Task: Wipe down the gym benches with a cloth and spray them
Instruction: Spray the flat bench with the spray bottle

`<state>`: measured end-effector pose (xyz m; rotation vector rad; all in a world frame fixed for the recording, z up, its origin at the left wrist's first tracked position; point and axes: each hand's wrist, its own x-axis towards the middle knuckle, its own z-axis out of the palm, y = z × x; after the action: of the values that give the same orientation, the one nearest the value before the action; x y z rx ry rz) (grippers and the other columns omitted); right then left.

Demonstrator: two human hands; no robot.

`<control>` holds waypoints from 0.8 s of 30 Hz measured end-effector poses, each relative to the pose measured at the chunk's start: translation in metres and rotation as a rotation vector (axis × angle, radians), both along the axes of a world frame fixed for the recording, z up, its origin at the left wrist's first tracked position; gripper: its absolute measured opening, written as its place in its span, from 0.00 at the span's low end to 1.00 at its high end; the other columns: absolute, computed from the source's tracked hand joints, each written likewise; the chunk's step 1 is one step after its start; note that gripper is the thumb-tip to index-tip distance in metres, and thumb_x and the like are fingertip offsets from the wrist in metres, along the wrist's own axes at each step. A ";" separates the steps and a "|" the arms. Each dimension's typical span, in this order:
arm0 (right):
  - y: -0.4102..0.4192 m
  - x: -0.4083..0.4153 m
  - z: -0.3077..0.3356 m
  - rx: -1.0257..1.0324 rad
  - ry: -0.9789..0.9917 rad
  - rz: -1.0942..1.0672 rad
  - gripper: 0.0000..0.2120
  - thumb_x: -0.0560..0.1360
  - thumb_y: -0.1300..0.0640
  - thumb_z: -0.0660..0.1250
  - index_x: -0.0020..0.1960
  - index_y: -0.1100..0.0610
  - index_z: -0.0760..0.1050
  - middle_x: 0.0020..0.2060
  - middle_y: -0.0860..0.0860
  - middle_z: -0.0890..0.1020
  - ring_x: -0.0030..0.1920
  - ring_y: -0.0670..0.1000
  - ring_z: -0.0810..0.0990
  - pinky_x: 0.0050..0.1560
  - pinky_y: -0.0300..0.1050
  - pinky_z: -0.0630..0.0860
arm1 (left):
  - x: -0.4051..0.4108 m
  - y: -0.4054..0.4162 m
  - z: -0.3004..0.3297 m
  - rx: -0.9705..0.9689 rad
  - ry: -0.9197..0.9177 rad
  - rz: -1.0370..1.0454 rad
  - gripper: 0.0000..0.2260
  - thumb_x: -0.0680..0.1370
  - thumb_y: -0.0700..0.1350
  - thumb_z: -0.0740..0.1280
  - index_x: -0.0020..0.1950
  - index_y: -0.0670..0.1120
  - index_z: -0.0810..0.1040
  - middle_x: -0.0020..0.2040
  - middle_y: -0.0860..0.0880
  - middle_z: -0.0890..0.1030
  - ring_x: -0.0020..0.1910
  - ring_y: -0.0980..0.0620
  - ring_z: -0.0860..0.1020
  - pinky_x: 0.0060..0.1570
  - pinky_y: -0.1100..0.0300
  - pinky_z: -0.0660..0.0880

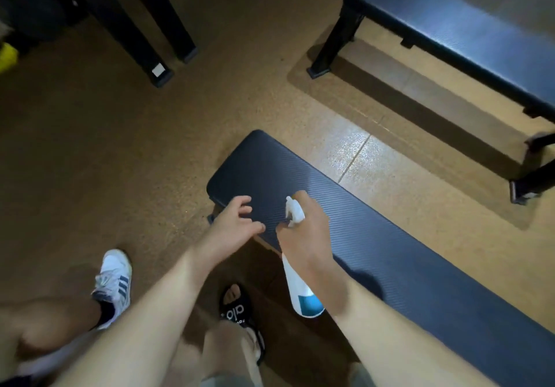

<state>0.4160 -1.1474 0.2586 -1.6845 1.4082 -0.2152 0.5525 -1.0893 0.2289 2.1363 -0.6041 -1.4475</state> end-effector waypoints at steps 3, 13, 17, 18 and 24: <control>-0.021 0.018 0.045 0.009 -0.104 -0.076 0.18 0.75 0.66 0.67 0.42 0.46 0.63 0.41 0.50 0.71 0.38 0.48 0.71 0.37 0.39 0.68 | 0.016 -0.019 0.051 -0.047 0.048 -0.191 0.34 0.74 0.37 0.74 0.77 0.54 0.66 0.72 0.53 0.71 0.71 0.53 0.72 0.61 0.60 0.72; -0.118 0.065 0.163 0.007 -0.282 -0.392 0.09 0.74 0.64 0.69 0.47 0.54 0.70 0.43 0.51 0.76 0.41 0.48 0.75 0.38 0.39 0.70 | 0.025 -0.123 0.187 -0.109 0.049 -0.522 0.35 0.67 0.53 0.79 0.70 0.66 0.69 0.63 0.62 0.79 0.65 0.61 0.77 0.68 0.55 0.74; -0.164 0.081 0.193 -0.023 -0.338 -0.410 0.10 0.74 0.63 0.70 0.47 0.51 0.70 0.45 0.51 0.77 0.44 0.48 0.76 0.40 0.38 0.69 | 0.033 -0.176 0.225 -0.144 -0.058 -0.551 0.29 0.69 0.54 0.73 0.69 0.51 0.75 0.58 0.54 0.82 0.59 0.57 0.80 0.62 0.55 0.78; -0.175 0.087 0.200 -0.038 -0.339 -0.411 0.11 0.74 0.62 0.70 0.47 0.51 0.70 0.45 0.51 0.76 0.44 0.47 0.75 0.40 0.37 0.68 | 0.038 -0.189 0.233 -0.150 -0.064 -0.564 0.28 0.68 0.54 0.72 0.66 0.48 0.76 0.56 0.52 0.82 0.56 0.56 0.81 0.58 0.58 0.79; -0.246 0.144 0.226 -0.126 -0.385 -0.423 0.13 0.75 0.60 0.72 0.46 0.48 0.68 0.46 0.50 0.75 0.42 0.42 0.73 0.40 0.27 0.68 | 0.097 -0.267 0.260 -0.170 -0.050 -0.628 0.07 0.80 0.39 0.68 0.50 0.50 0.72 0.40 0.56 0.76 0.38 0.59 0.77 0.34 0.73 0.70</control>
<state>0.5603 -1.3934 0.4845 -1.3299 1.4563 -0.8349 0.6494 -1.3562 0.4892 1.9363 -1.4578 -1.5696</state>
